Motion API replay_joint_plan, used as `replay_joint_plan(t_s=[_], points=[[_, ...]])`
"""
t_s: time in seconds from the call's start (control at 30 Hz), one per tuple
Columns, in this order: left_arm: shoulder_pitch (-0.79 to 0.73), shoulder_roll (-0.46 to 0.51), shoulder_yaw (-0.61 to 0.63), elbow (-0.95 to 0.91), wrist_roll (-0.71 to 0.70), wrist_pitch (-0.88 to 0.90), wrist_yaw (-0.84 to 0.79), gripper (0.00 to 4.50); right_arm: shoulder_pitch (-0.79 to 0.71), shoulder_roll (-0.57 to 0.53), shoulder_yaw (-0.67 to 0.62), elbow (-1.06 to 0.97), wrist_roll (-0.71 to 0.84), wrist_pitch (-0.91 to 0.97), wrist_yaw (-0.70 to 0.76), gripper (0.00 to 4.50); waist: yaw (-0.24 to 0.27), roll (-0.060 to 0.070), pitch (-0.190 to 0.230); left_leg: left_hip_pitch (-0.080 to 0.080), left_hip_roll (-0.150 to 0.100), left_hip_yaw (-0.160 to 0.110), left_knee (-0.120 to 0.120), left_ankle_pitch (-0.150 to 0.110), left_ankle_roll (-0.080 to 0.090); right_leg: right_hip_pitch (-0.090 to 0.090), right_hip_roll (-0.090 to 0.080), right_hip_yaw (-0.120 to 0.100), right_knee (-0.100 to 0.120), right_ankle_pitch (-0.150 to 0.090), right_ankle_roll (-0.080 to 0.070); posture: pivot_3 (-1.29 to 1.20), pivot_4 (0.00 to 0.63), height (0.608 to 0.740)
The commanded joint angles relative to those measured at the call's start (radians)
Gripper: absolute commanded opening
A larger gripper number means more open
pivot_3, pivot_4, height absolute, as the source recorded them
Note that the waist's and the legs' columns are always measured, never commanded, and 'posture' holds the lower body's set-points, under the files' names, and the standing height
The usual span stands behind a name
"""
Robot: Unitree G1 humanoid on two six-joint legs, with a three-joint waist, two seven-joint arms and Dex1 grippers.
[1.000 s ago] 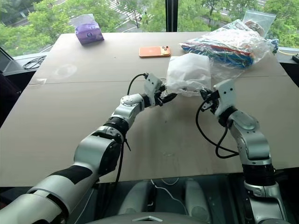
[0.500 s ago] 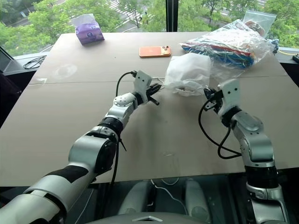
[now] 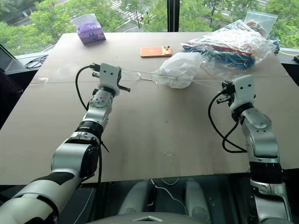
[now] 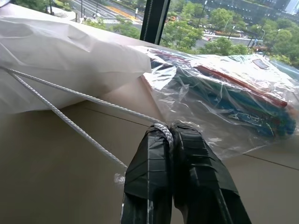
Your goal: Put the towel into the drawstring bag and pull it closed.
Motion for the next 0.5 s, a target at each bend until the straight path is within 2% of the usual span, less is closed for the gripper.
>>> replay_joint_plan(t_s=[0.03, 0.27, 0.5], points=[[0.009, 0.084, 0.044, -0.026, 0.024, 0.013, 0.178, 0.06, -0.017, -0.021, -0.087, 0.033, -0.041, -0.01, -0.094, 0.0, 0.0, 0.0, 0.0, 0.0, 0.0, 0.0, 0.0, 0.0, 0.0, 0.0, 0.0, 0.0, 0.0, 0.0, 0.0, 0.0, 0.15, 0.74], [0.021, 0.12, 0.055, -0.026, 0.07, 0.038, 0.342, 0.06, -0.033, -0.035, -0.131, 0.077, -0.057, 0.04, -0.196, 0.0, 0.0, 0.0, 0.0, 0.0, 0.0, 0.001, 0.0, 0.0, 0.0, 0.0, -0.001, 0.0, 0.0, 0.0, 0.0, 0.0, 0.15, 0.74], [0.027, 0.124, 0.1, -0.014, 0.036, 0.079, 0.431, 0.06, -0.035, -0.048, -0.154, 0.088, -0.056, 0.102, -0.272, 0.0, 0.0, 0.0, 0.0, 0.0, 0.0, 0.001, 0.0, 0.0, 0.0, -0.001, -0.001, 0.0, 0.001, 0.0, 0.0, 0.0, 0.15, 0.74]])
